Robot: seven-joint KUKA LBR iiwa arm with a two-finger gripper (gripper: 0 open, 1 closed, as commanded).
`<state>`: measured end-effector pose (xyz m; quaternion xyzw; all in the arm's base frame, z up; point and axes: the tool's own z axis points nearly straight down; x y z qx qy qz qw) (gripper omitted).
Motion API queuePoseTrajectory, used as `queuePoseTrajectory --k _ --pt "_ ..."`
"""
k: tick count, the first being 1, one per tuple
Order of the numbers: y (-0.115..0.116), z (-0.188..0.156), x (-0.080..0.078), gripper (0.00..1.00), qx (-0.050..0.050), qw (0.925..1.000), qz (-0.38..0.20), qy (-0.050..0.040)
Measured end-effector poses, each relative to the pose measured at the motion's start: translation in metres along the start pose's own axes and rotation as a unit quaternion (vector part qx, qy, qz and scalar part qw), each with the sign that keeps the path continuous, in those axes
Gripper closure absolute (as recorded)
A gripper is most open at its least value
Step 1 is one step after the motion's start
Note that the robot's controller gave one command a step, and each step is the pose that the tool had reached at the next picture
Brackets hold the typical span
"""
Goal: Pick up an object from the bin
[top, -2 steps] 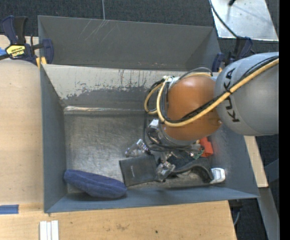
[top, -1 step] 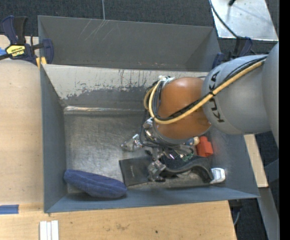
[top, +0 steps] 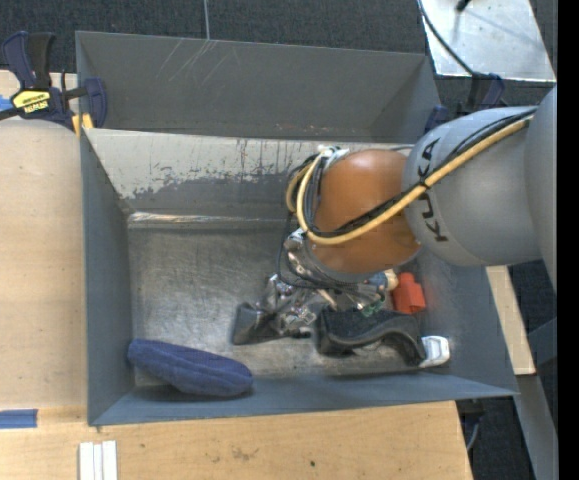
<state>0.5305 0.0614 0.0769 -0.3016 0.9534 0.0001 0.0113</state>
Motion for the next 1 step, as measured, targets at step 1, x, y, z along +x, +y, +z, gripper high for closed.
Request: queuePoseTrajectory --k 1 --pt "0.0168 -0.1374 0.0066 1.00 -0.002 0.9927 -0.120 0.0058"
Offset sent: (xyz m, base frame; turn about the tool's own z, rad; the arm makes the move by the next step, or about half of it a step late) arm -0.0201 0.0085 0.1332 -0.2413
